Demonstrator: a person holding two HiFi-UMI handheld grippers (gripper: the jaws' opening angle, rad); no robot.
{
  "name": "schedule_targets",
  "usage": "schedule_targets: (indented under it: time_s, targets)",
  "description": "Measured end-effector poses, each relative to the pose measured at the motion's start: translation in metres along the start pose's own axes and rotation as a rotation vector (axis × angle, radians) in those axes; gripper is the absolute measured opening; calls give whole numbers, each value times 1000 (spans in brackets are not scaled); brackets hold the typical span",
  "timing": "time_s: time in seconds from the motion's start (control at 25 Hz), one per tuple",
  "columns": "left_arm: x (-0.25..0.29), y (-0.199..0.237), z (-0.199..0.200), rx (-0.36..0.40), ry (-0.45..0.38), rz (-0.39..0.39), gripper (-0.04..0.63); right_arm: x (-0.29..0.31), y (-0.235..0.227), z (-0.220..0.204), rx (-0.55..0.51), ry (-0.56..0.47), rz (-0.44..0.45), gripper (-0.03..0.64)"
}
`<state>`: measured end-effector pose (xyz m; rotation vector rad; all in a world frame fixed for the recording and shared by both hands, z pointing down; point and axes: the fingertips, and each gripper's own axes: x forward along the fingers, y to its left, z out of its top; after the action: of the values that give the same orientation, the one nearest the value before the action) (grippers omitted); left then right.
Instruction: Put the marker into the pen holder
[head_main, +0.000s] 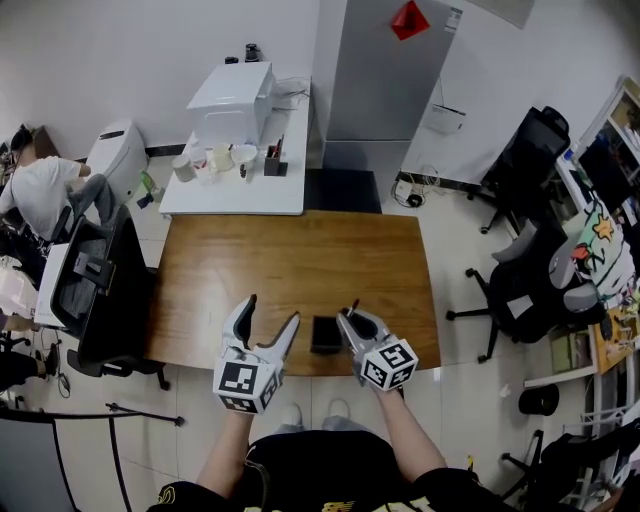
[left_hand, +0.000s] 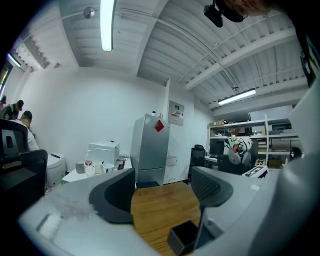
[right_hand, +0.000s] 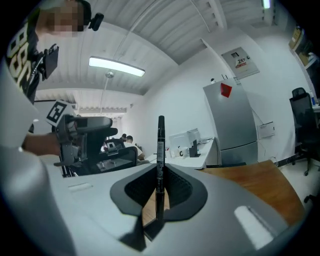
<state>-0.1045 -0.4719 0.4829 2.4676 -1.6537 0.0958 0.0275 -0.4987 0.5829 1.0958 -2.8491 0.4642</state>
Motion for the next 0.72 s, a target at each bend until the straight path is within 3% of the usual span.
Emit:
schedule_targets:
  time_s: [0.44, 0.72]
  targets:
    - [11, -1, -17, -2, 48, 32, 354, 48, -34, -69, -64, 191, 19, 41]
    - [10, -3, -24, -10, 66, 46, 354, 49, -36, -92, -44, 229, 26, 41]
